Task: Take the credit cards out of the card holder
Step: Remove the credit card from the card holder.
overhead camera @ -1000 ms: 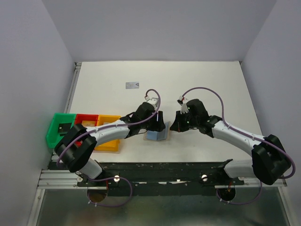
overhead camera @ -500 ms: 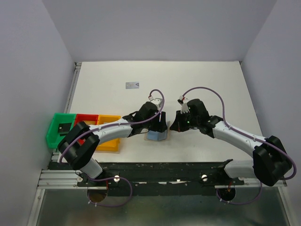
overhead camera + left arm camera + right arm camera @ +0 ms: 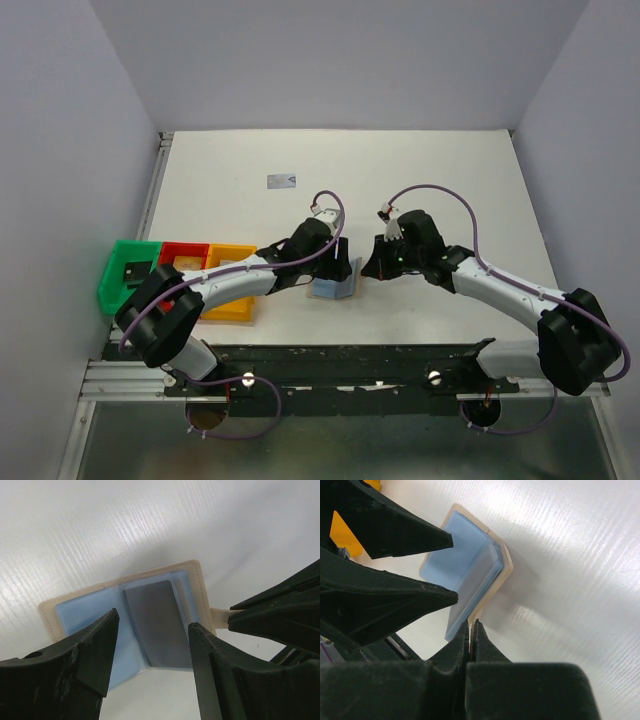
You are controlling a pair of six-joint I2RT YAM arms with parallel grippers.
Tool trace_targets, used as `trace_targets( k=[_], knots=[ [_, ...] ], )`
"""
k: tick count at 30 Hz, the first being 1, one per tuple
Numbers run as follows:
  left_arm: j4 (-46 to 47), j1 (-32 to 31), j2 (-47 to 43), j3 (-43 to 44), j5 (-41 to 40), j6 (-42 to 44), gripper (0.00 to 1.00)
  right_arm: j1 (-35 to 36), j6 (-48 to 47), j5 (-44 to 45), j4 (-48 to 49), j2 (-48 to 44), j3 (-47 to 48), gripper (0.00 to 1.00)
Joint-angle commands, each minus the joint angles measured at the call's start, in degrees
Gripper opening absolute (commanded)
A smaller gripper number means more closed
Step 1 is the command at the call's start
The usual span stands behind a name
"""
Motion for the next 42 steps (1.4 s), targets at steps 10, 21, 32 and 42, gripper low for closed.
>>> trace_targets(
  k=[10, 21, 32, 42],
  knots=[
    [-1.6, -0.3, 3.8, 2.4, 1.7, 0.9, 0.69, -0.2, -1.1, 0.2, -0.3, 0.0, -0.3, 0.0],
    [-0.9, -0.5, 5.0, 2.6, 3.2, 0.8, 0.72, -0.2, -0.9, -0.1, 0.2, 0.2, -0.4, 0.0],
    [0.6, -0.8, 2.8, 1.8, 2.5, 0.8, 0.75, -0.1, -0.8, -0.1, 0.3, 0.6, -0.6, 0.0],
    [1.0, -1.1, 1.9, 1.2, 2.3, 0.7, 0.75, -0.2, -0.7, -0.2, 0.5, 0.7, -0.5, 0.0]
  ],
)
